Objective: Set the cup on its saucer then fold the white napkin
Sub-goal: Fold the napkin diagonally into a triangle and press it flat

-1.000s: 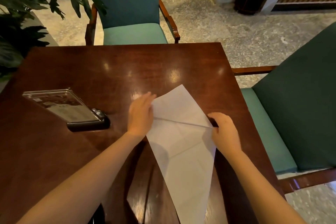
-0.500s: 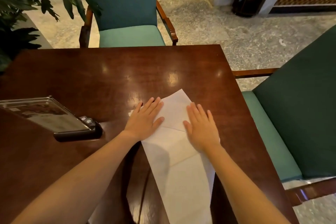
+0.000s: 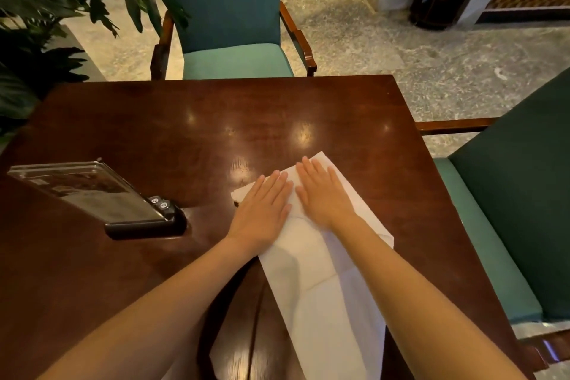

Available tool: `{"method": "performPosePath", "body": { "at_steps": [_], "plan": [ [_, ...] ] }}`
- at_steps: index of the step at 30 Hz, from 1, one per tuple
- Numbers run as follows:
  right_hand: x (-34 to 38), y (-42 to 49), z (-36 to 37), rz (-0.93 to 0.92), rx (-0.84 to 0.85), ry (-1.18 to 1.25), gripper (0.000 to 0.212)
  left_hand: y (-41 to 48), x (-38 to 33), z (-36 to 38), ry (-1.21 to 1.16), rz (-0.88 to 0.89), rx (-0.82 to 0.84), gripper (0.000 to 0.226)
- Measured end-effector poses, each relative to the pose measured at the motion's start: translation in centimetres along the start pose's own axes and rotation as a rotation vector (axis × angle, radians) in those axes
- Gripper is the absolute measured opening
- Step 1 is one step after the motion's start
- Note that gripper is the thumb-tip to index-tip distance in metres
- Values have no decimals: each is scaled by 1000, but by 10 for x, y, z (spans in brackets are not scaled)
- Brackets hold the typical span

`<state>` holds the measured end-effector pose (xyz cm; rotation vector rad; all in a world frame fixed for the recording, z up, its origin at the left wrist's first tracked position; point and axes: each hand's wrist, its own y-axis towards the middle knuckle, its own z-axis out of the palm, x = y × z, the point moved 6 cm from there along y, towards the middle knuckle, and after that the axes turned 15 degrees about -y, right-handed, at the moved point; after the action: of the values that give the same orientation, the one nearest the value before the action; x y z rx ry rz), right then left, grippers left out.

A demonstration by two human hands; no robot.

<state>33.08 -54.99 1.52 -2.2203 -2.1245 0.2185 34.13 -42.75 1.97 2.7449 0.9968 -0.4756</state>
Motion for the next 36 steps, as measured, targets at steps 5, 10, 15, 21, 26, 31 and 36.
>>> {"method": "performPosePath", "body": {
  "at_steps": [5,10,15,21,26,31,36],
  "plan": [
    [-17,17,4,156,-32,-22,59,-16,13,8,-27,-108,-33,69],
    [-16,18,5,234,-45,-31,59,-23,18,5,-19,-268,-135,76],
    [-13,13,3,260,-67,-33,61,-35,18,4,-19,-452,-132,85],
    [-29,0,8,50,-54,-121,67,-32,27,1,-18,-490,3,87],
    [-84,-37,3,228,-76,-126,59,-31,26,-9,27,-479,31,74],
    [-40,-76,-3,47,-114,-109,62,-12,-20,-3,-46,-134,44,55],
    [-42,-111,18,-12,-46,-90,76,-9,-19,19,-38,-187,134,58]
  ]
}}
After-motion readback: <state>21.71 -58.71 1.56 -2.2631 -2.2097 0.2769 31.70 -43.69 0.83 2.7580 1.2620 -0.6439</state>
